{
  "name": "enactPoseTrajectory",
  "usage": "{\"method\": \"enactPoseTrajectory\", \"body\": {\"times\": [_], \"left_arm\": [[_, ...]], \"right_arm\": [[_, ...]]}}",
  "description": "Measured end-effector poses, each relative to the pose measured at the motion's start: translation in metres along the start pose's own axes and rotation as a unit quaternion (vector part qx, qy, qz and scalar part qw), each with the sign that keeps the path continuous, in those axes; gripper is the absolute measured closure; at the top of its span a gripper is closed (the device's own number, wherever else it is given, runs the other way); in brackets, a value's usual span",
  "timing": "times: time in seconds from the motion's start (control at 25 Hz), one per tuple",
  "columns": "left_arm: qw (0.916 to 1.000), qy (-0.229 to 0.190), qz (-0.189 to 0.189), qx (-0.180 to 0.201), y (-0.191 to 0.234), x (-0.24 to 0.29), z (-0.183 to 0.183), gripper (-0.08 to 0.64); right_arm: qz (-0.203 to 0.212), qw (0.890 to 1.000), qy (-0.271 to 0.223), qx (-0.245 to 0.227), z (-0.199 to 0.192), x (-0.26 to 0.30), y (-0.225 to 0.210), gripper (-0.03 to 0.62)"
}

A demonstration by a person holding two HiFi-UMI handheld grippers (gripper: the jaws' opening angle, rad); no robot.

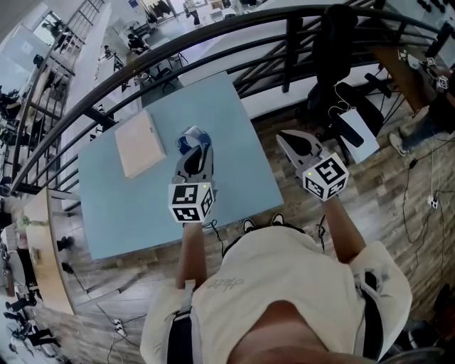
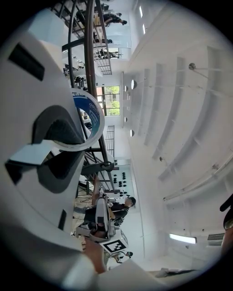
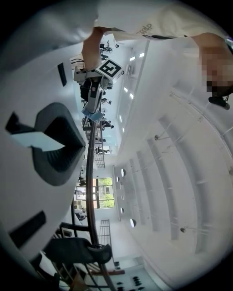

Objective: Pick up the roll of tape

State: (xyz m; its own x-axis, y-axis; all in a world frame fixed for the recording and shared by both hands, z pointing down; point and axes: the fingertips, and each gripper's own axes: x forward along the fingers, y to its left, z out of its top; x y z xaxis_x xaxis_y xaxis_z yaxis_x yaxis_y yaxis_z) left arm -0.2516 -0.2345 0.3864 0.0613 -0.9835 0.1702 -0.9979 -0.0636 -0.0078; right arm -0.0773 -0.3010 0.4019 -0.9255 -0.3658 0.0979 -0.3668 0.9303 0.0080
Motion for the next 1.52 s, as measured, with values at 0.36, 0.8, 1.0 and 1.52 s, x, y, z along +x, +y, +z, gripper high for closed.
{"method": "enactPoseTrajectory", "body": {"times": [0.36, 0.8, 1.0, 1.52], "left_arm": [[0.9995, -0.03, 0.007, 0.01, 0.01, -0.003, 0.03, 0.505], [0.9982, -0.052, 0.019, 0.023, 0.023, -0.003, 0.058, 0.505], [0.9983, -0.051, 0.02, 0.021, 0.025, -0.003, 0.054, 0.505], [0.9983, -0.054, 0.021, 0.004, 0.024, -0.006, 0.037, 0.505]], "right_arm": [[-0.002, 1.0, -0.027, -0.015, 0.028, 0.002, -0.006, 0.586], [-0.016, 0.999, -0.042, -0.026, 0.053, 0.004, -0.015, 0.586], [-0.015, 0.998, -0.047, -0.026, 0.053, 0.004, -0.014, 0.586], [-0.029, 0.998, -0.042, -0.027, 0.041, 0.002, -0.013, 0.586]]}}
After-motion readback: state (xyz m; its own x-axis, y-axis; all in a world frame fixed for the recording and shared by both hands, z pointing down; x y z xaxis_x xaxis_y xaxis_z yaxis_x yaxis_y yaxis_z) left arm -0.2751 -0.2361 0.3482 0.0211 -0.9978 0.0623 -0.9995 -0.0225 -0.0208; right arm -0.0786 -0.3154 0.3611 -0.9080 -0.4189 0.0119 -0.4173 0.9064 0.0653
